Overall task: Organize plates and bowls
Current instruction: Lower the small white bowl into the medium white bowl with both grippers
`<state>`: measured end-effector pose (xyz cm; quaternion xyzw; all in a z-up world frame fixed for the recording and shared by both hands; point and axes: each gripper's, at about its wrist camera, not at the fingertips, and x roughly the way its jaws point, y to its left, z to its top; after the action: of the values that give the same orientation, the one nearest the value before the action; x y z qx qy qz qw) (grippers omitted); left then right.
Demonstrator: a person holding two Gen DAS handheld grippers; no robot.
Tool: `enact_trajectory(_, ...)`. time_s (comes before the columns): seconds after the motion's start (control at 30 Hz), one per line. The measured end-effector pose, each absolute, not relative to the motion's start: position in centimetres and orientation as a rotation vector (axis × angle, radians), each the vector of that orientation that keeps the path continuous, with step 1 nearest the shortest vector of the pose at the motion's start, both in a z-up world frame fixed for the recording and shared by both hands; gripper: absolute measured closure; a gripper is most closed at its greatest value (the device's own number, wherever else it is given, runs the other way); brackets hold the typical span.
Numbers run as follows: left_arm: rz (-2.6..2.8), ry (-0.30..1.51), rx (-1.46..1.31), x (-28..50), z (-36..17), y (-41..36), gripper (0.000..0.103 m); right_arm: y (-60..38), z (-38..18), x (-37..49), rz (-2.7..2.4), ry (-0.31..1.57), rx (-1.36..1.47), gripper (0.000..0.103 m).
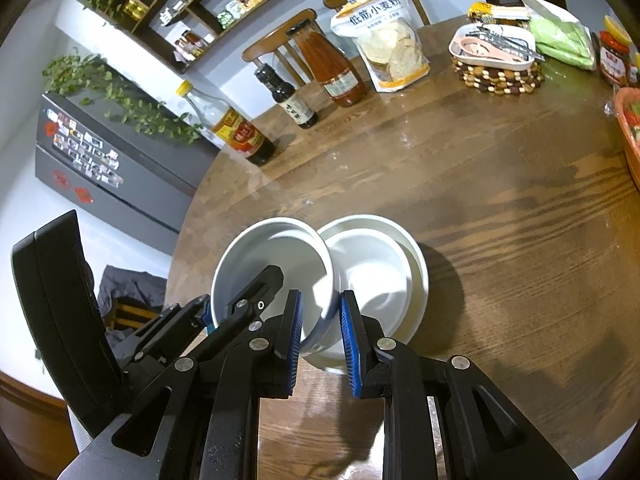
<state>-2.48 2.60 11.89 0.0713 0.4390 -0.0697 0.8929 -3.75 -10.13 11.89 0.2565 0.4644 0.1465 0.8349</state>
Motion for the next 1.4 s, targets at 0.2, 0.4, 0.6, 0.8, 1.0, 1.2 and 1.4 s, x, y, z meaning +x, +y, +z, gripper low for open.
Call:
enact_trajectory(0.2,-0.149,0.923,0.151,-2.6,11.4,2.1,0.089,-10.6,11.4,-3.9,0.305,0.997,0.545,0.08)
enact_trajectory(0.4,-0.148,0.938,0.154,-2.4,10.8,1.9,0.089,-10.6,10.8,-3.7,0.306,1.015,0.547,0.08)
enact_trajectory(0.6,-0.141,0.957,0.151,-2.1,10.1,1.9,0.089,-10.6,10.2,-3.2,0.311,1.032,0.55,0.08)
enact_trajectory(0.8,-0.135,0.964,0.146,-1.9,9.8,2.0,0.09,-10.5,9.9,-3.1,0.312,1.041,0.545,0.08)
enact_trajectory(1.0,-0.138,0.969,0.143,-1.8,9.7,1.8,0.089,-10.5,9.8,-2.8,0.308,1.05,0.543,0.08)
enact_trajectory(1.2,-0.141,0.981,0.146,-1.4,9.3,1.7,0.089,-10.7,9.5,-2.4,0.303,1.061,0.548,0.08)
enact_trajectory(1.4,-0.143,0.99,0.146,-1.0,9.0,1.6,0.089,-10.7,9.2,-1.9,0.299,1.071,0.553,0.08)
